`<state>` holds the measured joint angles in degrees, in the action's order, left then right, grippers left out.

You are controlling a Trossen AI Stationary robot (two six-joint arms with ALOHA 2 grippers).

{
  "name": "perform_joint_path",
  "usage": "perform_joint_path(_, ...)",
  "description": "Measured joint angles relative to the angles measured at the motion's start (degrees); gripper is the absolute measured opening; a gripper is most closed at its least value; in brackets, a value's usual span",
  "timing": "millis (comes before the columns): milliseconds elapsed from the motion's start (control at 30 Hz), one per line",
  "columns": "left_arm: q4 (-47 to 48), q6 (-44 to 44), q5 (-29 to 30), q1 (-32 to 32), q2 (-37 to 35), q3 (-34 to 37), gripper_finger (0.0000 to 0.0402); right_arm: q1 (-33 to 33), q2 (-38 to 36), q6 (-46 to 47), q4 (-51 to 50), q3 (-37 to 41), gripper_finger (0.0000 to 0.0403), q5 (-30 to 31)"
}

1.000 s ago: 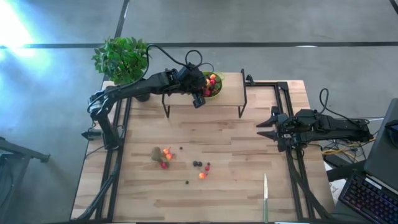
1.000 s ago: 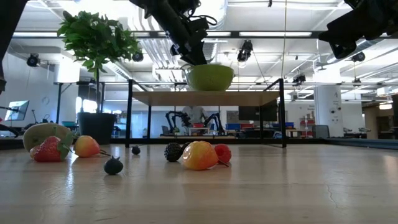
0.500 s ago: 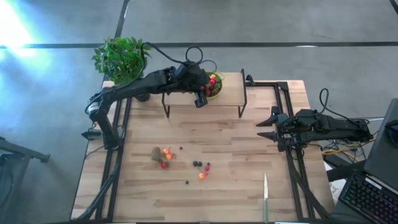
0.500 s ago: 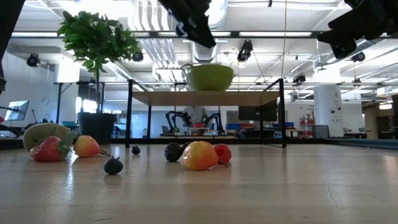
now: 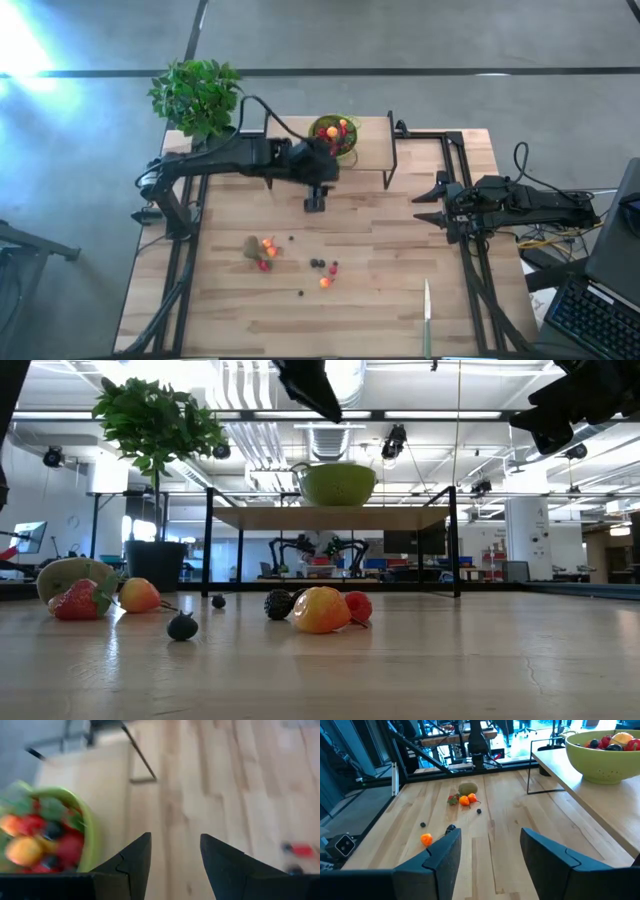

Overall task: Pick & Place Fruit
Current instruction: Put the blueberry into the green strainer bowl on the shelf

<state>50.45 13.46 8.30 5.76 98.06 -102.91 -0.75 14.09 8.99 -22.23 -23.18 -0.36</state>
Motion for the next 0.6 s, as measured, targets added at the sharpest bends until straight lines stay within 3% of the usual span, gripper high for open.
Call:
perform_joint_path(267,10.62,-5.39,-0.90,-6.11,-0.28,4.95,0.0176,0.01,-0.02,0.00,-0.01,0.00,0.0176,0.00)
perform_joint_path(600,4.37,-7.23,-1.23,-12.62,-1.51,20.56,0.0176,0.01,-0.02,0.00,-0.01,0.00,0.0144,0.00)
